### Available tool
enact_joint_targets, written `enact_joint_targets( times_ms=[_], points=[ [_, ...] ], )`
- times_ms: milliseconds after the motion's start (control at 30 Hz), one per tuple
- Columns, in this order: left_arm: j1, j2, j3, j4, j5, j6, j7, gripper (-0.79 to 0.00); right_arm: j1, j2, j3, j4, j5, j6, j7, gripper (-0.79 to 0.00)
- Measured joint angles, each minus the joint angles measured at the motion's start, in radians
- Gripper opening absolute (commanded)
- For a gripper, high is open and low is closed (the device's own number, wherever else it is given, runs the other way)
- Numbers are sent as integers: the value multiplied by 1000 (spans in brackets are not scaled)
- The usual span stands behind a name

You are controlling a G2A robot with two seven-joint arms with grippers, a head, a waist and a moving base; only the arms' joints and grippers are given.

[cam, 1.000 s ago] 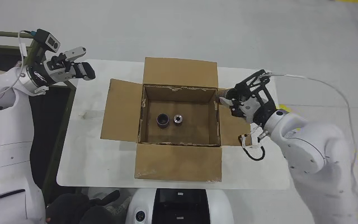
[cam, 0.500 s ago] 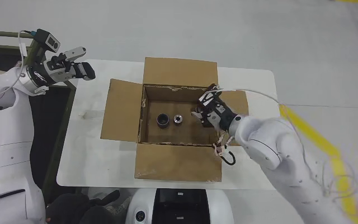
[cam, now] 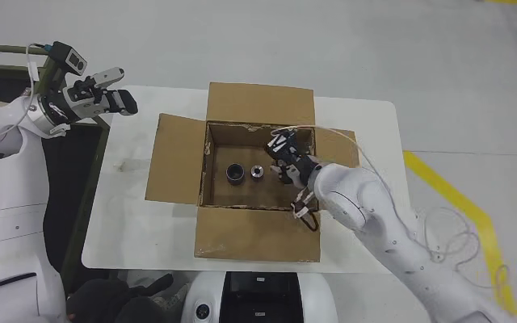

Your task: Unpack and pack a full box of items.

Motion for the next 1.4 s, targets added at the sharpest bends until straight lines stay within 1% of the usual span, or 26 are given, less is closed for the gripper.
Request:
enact_joint_targets(
  times_ms=[400, 733, 767, 833, 933, 1033, 1133, 1233, 1267, 1300, 1400],
  points=[
    [0, 0, 0, 0, 0, 0, 0, 0, 90, -54, -108, 176, -7, 48, -8, -785],
    [0, 0, 0, 0, 0, 0, 0, 0, 122, -88, -130, 289, 4, 96, -19, -785],
    [0, 0, 0, 0, 0, 0, 0, 0, 125, -90, -131, 300, 10, 96, -19, -773],
    [0, 0, 0, 0, 0, 0, 0, 0, 131, -97, -133, 322, 18, 95, -22, -693],
    [0, 0, 0, 0, 0, 0, 0, 0, 138, -105, -137, 349, 25, 97, -24, -625],
    [0, 0, 0, 0, 0, 0, 0, 0, 143, -113, -141, 369, 29, 99, -24, -610],
    [0, 0, 0, 0, 0, 0, 0, 0, 146, -121, -146, 387, 30, 98, -25, -570],
    [0, 0, 0, 0, 0, 0, 0, 0, 149, -128, -150, 402, 30, 97, -20, -422],
    [0, 0, 0, 0, 0, 0, 0, 0, 150, -129, -151, 405, 30, 97, -18, -323],
    [0, 0, 0, 0, 0, 0, 0, 0, 151, -132, -151, 408, 29, 96, -17, -262],
    [0, 0, 0, 0, 0, 0, 0, 0, 150, -136, -151, 410, 26, 95, -12, -139]
  ],
)
